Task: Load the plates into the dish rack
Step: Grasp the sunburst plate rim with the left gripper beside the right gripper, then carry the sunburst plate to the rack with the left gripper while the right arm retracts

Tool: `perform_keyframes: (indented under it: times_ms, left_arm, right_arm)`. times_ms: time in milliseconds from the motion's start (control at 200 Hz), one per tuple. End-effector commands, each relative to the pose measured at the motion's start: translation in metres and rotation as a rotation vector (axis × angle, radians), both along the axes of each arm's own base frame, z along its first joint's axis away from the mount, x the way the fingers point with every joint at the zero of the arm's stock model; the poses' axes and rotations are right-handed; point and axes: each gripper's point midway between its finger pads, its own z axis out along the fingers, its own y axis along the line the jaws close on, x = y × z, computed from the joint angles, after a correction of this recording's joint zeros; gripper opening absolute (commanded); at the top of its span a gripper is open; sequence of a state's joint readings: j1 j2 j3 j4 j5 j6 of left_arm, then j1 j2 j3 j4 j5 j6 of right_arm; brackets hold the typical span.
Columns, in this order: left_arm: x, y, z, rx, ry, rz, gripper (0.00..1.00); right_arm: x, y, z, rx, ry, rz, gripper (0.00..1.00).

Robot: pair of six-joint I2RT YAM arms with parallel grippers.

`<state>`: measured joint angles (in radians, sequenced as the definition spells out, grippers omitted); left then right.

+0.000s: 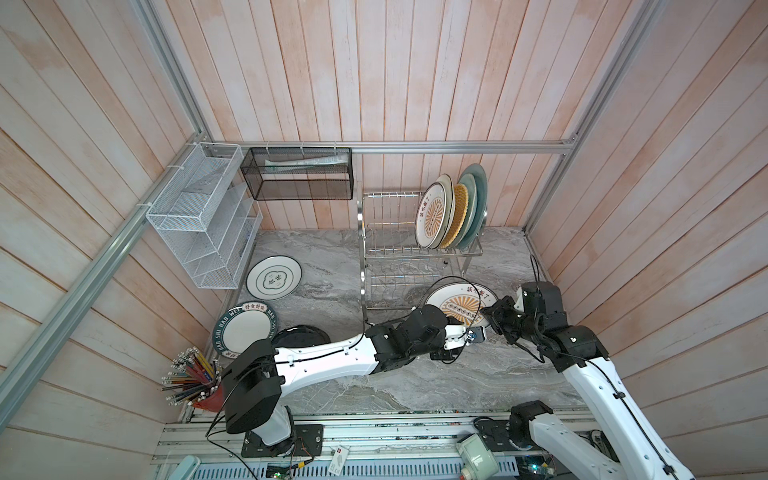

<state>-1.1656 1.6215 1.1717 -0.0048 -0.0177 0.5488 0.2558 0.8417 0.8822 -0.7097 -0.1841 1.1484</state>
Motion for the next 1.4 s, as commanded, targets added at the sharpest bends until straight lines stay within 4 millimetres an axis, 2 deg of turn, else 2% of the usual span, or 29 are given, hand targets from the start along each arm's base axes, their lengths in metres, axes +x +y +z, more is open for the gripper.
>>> perform_keyframes:
  times_ms: [0,65,225,275,340,385,460,530,645,750,830,915,1150,1250,1335,1390]
  left_arm:
    - [0.011,-0.006,0.002,-0.007,-0.032,0.064,0.41]
    - [0.013,-0.007,0.002,-0.012,-0.037,0.084,0.32]
    - [0.019,-0.006,0.010,-0.027,-0.053,0.143,0.01]
    - [0.015,-0.002,0.015,-0.034,-0.050,0.146,0.00]
    - [0.004,0.004,0.027,-0.072,-0.017,0.119,0.00]
    - [-0.007,0.009,0.034,-0.098,0.015,0.082,0.00]
    - [-0.029,0.021,0.042,-0.124,0.071,0.006,0.00]
    - [-0.046,0.036,0.044,-0.123,0.123,-0.043,0.00]
    - [-0.071,0.061,0.056,-0.149,0.195,-0.096,0.00]
    - [-0.090,0.081,0.076,-0.208,0.241,-0.142,0.00]
    - [-0.098,0.093,0.099,-0.270,0.249,-0.160,0.00]
    - [-0.102,0.105,0.133,-0.368,0.226,-0.167,0.00]
    - [-0.106,0.147,0.251,-0.744,0.135,-0.231,0.00]
    - [-0.095,0.162,0.292,-0.900,0.090,-0.201,0.00]
    - [-0.077,0.167,0.323,-0.995,0.046,-0.121,0.00]
    - [-0.058,0.165,0.338,-1.035,0.030,-0.039,0.00]
  right_arm:
    - [0.006,0.004,0.015,0.028,-0.060,-0.004,0.00]
    - [0.005,0.004,0.015,0.030,-0.060,-0.003,0.00]
    - [0.006,0.006,0.022,0.037,-0.088,0.011,0.00]
    - [0.008,0.007,0.028,0.032,-0.119,0.029,0.00]
    - [0.012,0.008,0.034,0.011,-0.162,0.053,0.36]
    - [0.015,0.006,0.038,-0.018,-0.191,0.060,0.52]
    - [0.023,0.002,0.048,-0.086,-0.251,0.072,0.72]
    - [0.033,-0.001,0.057,-0.141,-0.303,0.081,0.84]
    - [0.047,0.002,0.068,-0.192,-0.372,0.119,0.97]
    - [0.053,0.008,0.078,-0.208,-0.447,0.161,0.98]
    - [0.054,0.010,0.083,-0.217,-0.493,0.176,0.98]
    - [0.055,0.012,0.085,-0.221,-0.523,0.188,0.98]
    - [0.054,0.016,0.081,-0.218,-0.552,0.217,0.98]
    - [0.049,0.021,0.087,-0.215,-0.616,0.253,0.98]
    - [0.045,0.022,0.093,-0.214,-0.668,0.266,0.98]
    - [0.043,0.025,0.094,-0.209,-0.688,0.282,0.98]
